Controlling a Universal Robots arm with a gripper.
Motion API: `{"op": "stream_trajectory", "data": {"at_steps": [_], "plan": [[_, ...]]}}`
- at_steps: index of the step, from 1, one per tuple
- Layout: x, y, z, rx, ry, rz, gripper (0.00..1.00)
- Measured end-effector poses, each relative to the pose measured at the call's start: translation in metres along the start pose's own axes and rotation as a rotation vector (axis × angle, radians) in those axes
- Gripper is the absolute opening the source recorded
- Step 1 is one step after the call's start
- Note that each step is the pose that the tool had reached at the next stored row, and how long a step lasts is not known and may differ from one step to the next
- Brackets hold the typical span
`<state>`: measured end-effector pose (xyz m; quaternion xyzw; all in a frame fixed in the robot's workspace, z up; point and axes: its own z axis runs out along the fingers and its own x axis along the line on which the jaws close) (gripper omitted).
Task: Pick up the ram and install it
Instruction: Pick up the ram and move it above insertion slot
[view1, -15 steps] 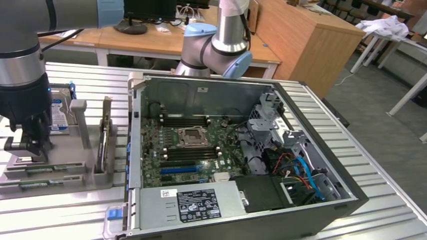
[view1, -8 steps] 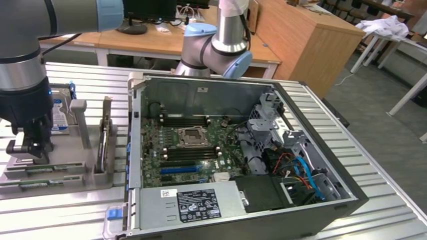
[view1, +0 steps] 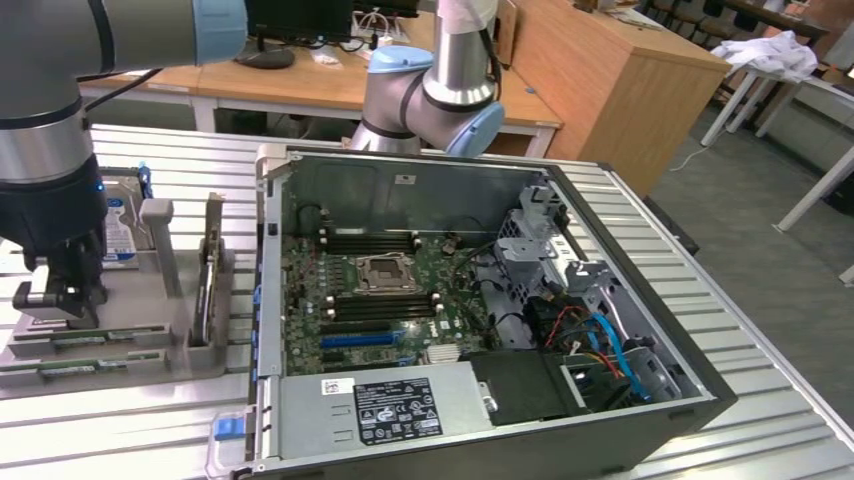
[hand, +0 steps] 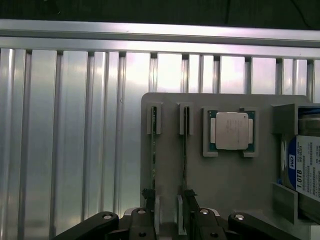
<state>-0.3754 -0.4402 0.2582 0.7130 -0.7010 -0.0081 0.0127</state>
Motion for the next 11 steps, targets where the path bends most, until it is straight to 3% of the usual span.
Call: {"op": "stream_trajectory", "data": {"at_steps": [11], "plan": [[0.0065,0.0008,-0.0002,-0.0001,-0.0042,-0.001,0.36]]}}
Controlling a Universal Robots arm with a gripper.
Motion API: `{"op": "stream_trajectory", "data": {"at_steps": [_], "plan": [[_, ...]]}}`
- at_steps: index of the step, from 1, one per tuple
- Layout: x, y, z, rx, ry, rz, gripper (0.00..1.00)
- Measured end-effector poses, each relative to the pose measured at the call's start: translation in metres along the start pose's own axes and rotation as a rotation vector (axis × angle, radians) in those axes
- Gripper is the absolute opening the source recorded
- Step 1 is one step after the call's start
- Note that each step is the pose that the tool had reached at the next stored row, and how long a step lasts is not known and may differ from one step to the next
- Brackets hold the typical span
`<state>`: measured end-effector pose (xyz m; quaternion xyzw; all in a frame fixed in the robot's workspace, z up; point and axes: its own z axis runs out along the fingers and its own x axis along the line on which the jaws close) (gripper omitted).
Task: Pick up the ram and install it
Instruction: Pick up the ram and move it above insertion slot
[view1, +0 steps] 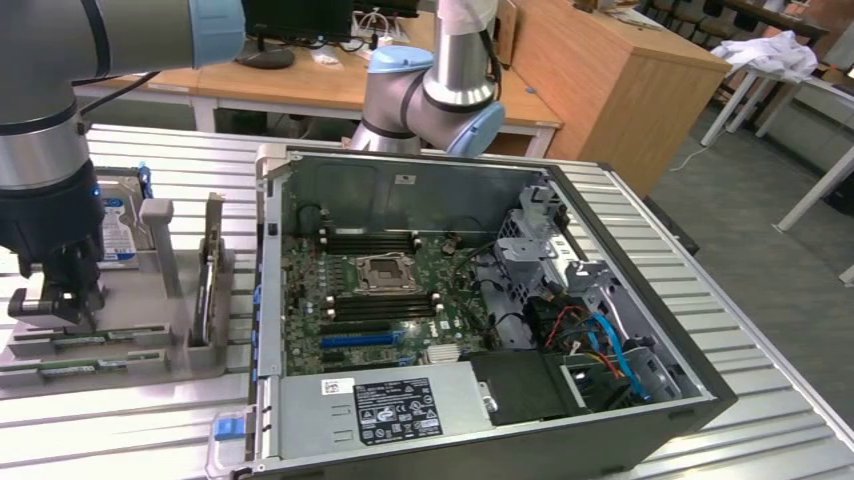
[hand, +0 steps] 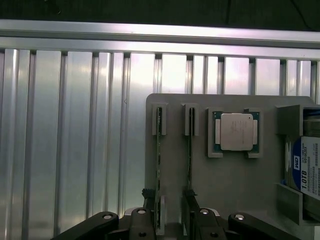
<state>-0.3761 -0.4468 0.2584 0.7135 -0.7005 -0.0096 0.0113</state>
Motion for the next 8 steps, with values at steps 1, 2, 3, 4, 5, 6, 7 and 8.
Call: {"op": "stream_trajectory", "data": {"at_steps": [1,2,3,4,5,6,7,8], "plan": [[0.0000,0.0000,0.0000,0.0000,0.0000,0.000,0.36],[0.0000,0.0000,0.0001,0.0001,-0.0001,0.000,0.36],[0.0001,0.0000,0.0003,0.0001,-0.0001,0.000,0.36],[0.0002,0.0000,0.0004,0.0000,0.0000,0.000,0.36],[0.0002,0.0000,0.0005,-0.0001,0.0001,0.000,0.36],[0.0003,0.0000,0.0008,0.0000,0.0001,0.000,0.36],[0.0003,0.0000,0.0010,0.0000,0.0000,0.000,0.36],[0.0003,0.0000,0.0012,0.0001,0.0000,0.000,0.36]]}}
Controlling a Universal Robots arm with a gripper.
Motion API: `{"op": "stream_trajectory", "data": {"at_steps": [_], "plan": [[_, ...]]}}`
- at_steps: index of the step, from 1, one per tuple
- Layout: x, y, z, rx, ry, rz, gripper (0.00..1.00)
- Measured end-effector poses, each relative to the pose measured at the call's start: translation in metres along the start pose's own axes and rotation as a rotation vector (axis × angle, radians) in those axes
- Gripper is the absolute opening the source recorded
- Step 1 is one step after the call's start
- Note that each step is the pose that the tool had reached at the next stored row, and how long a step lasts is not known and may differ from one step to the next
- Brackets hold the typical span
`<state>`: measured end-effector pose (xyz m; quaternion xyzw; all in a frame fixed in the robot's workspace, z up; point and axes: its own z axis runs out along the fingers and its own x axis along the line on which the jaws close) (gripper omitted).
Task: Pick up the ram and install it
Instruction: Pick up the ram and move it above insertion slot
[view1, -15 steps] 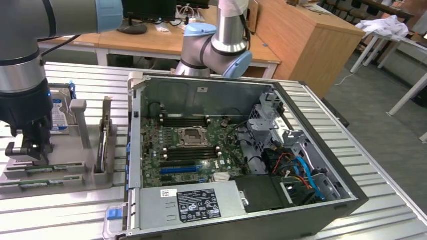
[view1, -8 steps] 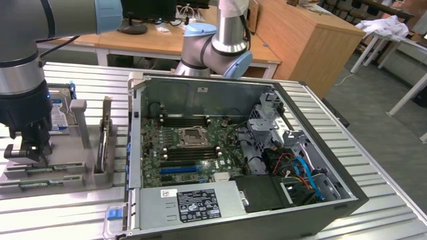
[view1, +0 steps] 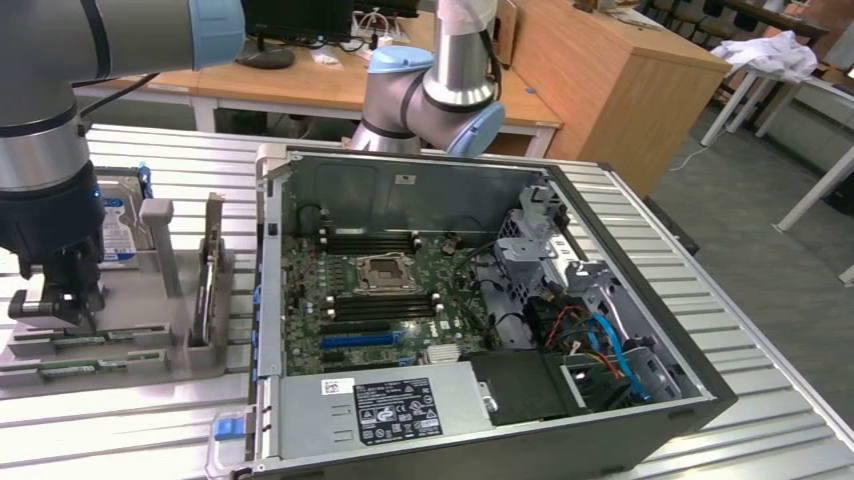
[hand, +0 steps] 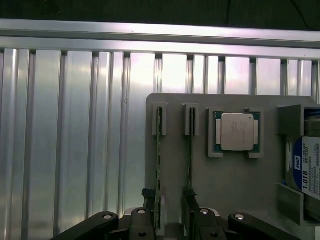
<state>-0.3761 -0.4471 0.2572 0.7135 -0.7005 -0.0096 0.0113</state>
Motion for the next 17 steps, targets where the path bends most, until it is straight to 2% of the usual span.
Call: {"op": "stream_trajectory", "data": {"at_steps": [17], "plan": [[0.0012,-0.0001,0.0048,0.0000,0.0000,0.000,0.36]]}}
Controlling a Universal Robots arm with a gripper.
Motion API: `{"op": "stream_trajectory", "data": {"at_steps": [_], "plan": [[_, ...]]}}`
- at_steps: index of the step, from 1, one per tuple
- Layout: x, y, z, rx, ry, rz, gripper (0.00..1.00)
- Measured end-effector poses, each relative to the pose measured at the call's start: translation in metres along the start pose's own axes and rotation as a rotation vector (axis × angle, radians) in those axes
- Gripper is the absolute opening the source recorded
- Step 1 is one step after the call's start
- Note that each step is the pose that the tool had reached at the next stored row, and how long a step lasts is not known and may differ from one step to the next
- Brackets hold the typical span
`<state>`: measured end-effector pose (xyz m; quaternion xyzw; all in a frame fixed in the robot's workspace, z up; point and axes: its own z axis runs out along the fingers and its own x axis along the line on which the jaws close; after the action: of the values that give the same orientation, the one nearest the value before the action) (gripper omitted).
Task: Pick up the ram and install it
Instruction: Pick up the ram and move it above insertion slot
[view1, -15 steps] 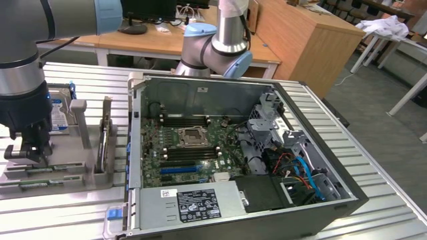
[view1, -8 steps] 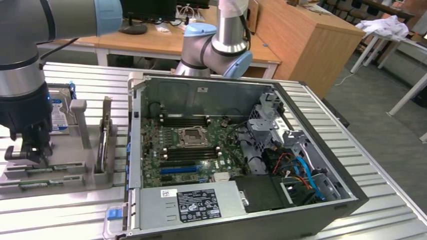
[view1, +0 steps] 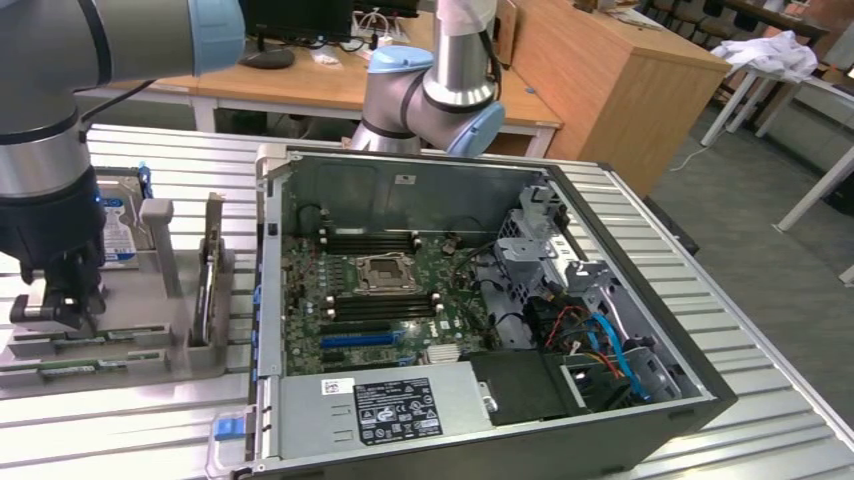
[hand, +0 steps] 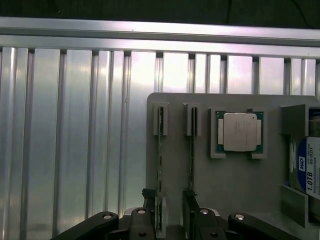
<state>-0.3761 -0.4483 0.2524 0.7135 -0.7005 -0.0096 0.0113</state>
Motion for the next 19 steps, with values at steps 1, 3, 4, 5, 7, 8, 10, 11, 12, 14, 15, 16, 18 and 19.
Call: {"op": "stream_trajectory", "data": {"at_steps": [1,3,4,5,7,8,10,11,12,14,15,16,18,19], "plan": [[0.000,0.0000,0.0002,0.0000,0.0000,0.000,0.36],[0.000,0.0000,0.0007,0.0000,0.0000,0.000,0.36],[0.000,0.0000,0.0009,0.0000,0.0001,0.000,0.36],[0.000,0.0000,0.0011,-0.0001,0.0000,0.000,0.36],[0.000,0.0000,0.0015,0.0000,0.0000,0.000,0.36],[0.000,0.0000,0.0017,0.0000,0.0000,0.000,0.36],[0.001,-0.0002,0.0073,0.0000,0.0001,0.000,0.36],[0.001,-0.0002,0.0075,0.0000,0.0001,0.000,0.36],[0.001,-0.0002,0.0076,0.0000,0.0000,0.000,0.36],[0.001,-0.0002,0.0082,0.0001,-0.0001,0.000,0.36],[0.001,-0.0003,0.0086,0.0002,-0.0001,0.000,0.36],[0.001,-0.0003,0.0090,0.0001,0.0000,0.000,0.36],[0.001,-0.0003,0.0101,0.0001,-0.0001,0.000,0.36],[0.001,-0.0003,0.0106,0.0000,0.0000,0.000,0.36]]}}
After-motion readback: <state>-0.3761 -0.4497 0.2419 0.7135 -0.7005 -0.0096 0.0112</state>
